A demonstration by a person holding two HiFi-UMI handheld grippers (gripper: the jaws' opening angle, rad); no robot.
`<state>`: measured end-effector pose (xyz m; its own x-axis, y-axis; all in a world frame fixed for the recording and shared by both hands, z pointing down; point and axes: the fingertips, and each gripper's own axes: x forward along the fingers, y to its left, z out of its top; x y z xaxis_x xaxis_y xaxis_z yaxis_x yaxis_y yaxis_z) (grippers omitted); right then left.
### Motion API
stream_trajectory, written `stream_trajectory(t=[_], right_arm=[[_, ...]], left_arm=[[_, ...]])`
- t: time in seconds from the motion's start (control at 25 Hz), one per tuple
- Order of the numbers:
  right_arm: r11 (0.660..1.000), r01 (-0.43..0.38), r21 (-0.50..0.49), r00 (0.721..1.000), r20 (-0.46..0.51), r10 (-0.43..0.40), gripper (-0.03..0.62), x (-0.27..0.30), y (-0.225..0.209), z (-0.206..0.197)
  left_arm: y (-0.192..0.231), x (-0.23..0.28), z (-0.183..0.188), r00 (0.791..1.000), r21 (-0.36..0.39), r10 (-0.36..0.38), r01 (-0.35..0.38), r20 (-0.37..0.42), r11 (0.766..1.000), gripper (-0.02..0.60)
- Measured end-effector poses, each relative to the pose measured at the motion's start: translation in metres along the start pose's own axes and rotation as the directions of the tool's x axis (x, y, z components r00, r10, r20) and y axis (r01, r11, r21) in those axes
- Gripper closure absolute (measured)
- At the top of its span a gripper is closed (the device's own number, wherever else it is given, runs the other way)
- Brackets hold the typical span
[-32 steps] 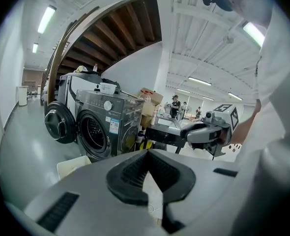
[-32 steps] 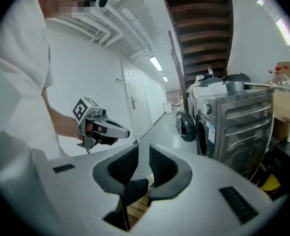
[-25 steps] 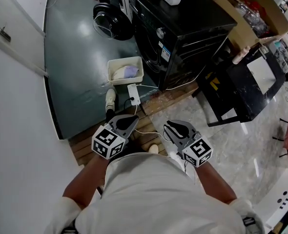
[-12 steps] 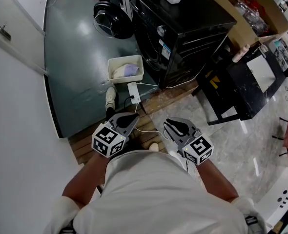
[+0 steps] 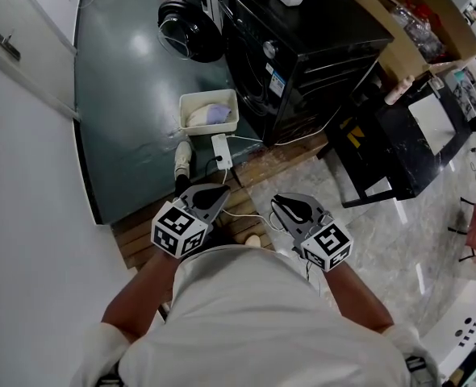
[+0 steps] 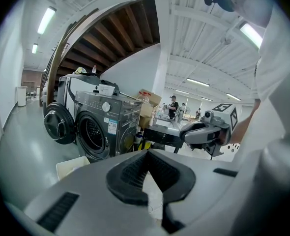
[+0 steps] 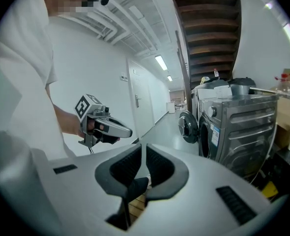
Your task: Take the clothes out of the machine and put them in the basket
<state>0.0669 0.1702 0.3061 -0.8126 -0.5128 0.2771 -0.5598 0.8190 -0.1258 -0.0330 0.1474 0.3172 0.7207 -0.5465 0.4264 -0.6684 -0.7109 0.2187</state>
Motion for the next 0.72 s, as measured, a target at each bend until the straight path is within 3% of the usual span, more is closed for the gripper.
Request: stream_trajectory(t=[0.2,0.72], right_arm=[[1.0,-0.004,-0.012,1.0,-0.002,0.004,0.589,0.0003,0.0017,0.0005],[1.0,-0.01,-0.021,1.0,-0.014,0.009,0.589,0.0008,0.0089,-0.0073]], left_arm=[[-0.0012,-0.0008,0.0,1.0,-0.002,0.001,-0.001,0.002,1.0,0.583],[-0.0057,0.0002,-0.0077,1.0,-0.008,-0.006,0.006,0.003,1.0,0.583]])
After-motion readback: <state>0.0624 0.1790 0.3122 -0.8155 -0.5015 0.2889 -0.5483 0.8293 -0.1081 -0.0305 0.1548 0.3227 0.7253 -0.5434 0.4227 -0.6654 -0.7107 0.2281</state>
